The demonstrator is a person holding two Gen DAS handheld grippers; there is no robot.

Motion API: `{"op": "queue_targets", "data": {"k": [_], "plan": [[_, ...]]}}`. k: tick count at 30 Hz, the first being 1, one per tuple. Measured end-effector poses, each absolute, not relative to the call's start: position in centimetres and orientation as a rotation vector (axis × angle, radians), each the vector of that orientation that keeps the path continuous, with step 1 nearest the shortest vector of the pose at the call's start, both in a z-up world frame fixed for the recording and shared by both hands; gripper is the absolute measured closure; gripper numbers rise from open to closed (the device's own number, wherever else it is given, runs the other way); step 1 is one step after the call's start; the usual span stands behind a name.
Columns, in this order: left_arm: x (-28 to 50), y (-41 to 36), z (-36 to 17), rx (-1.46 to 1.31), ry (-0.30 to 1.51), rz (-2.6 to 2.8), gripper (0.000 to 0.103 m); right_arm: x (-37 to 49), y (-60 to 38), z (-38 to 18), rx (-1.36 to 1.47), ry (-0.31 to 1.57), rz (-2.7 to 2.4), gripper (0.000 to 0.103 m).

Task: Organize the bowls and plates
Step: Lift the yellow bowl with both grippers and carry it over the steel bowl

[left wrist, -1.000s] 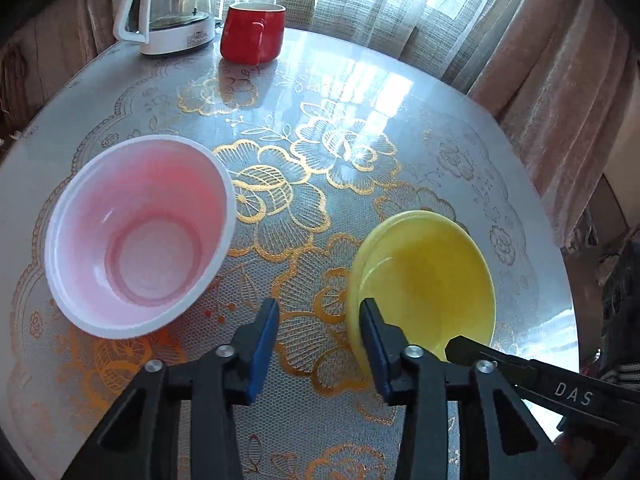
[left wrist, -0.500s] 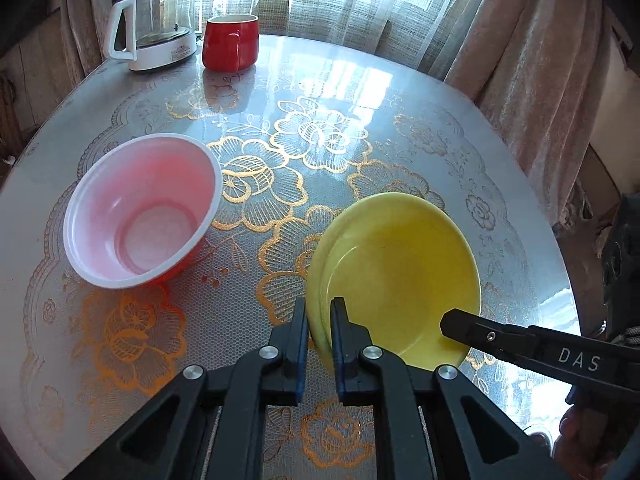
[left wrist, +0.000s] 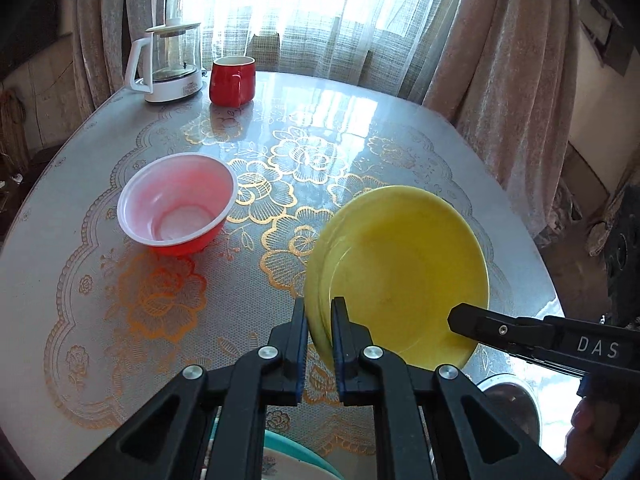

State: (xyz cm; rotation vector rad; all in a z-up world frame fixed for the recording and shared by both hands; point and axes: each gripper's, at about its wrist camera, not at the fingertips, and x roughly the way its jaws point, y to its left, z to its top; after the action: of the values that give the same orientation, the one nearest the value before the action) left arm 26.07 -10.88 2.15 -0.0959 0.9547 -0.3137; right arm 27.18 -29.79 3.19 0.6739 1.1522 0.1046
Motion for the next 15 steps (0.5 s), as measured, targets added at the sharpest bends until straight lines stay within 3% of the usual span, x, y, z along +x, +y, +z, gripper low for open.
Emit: {"op": "queue_targets", "data": {"k": [15], "plan": [[19.2, -11.7, 4.6, -0.073, 0.856, -0.368, 0.092, 19.4, -30.8, 5.7, 0.731, 1.040, 0.134, 0.093]]}}
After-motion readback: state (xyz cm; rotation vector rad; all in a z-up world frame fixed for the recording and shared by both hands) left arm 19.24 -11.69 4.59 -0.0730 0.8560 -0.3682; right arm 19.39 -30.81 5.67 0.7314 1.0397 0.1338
